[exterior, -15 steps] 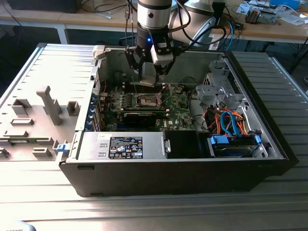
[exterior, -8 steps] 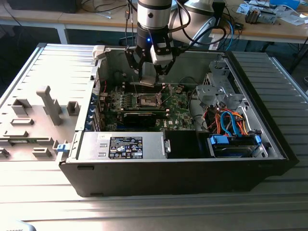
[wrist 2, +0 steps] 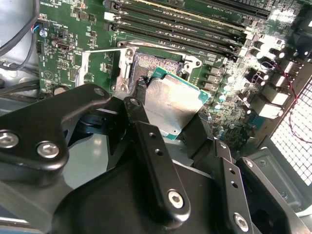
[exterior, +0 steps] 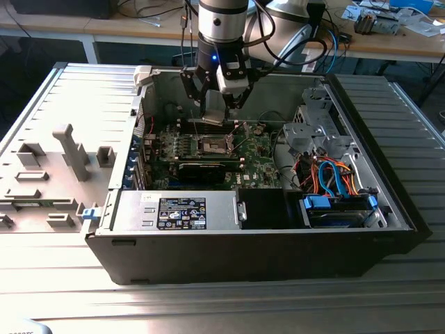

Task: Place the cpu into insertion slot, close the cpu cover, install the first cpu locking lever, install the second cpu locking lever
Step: 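Place the cpu into insertion slot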

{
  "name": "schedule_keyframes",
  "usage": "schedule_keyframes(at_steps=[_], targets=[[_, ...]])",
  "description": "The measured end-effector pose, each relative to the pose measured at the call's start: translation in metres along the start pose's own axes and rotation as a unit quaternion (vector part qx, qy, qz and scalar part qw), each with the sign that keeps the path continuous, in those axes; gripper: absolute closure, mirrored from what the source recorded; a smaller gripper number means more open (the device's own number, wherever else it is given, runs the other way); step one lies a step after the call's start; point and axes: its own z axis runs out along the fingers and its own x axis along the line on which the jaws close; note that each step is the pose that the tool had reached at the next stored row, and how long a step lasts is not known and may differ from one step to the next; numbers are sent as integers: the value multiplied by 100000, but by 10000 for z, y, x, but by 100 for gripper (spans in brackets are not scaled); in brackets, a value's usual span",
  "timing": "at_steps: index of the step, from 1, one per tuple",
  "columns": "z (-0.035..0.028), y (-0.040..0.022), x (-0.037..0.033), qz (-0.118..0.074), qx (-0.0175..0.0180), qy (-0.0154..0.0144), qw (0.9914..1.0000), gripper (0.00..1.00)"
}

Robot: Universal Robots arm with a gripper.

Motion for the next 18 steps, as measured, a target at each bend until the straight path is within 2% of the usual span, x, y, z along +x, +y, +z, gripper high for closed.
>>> schedule_keyframes(at_steps=[18], targets=[[1, 0, 0, 1790, 47, -51, 99984, 45]])
